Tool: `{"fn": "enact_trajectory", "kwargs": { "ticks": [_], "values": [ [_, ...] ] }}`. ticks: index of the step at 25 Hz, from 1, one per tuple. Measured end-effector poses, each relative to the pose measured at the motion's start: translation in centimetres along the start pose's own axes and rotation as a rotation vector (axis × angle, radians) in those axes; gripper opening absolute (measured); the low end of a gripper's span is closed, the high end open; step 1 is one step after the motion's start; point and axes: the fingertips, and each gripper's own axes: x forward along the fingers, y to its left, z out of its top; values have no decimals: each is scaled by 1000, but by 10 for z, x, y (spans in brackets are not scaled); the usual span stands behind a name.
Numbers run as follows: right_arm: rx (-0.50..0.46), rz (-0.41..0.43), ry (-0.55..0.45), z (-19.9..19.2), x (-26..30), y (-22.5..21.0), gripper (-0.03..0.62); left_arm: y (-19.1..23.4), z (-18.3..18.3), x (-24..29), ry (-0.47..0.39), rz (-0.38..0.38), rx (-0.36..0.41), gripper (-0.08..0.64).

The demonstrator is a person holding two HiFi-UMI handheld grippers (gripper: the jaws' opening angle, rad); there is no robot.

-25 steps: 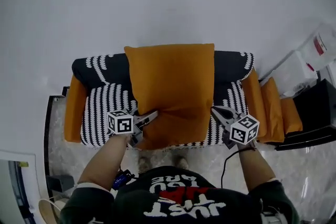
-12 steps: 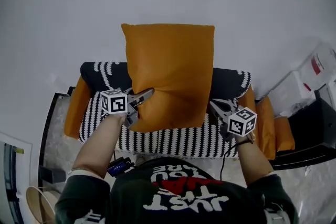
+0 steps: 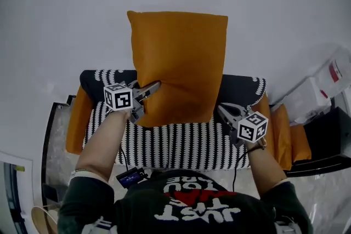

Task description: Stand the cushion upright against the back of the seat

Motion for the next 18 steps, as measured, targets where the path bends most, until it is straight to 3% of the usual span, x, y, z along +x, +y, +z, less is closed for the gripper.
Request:
{"fn": "enact_trajectory", "kwargs": {
  "ticks": [4, 8, 18],
  "values": [
    [31, -37, 9, -7, 28, -9, 25, 40, 1, 8, -10, -41, 38, 137],
    [72, -71, 39, -26, 55, -11, 25, 80, -16, 12, -28, -81, 25, 137],
    [173, -105, 80, -88, 120, -52, 25, 162, -94, 39, -7, -119, 9, 140]
  ]
}}
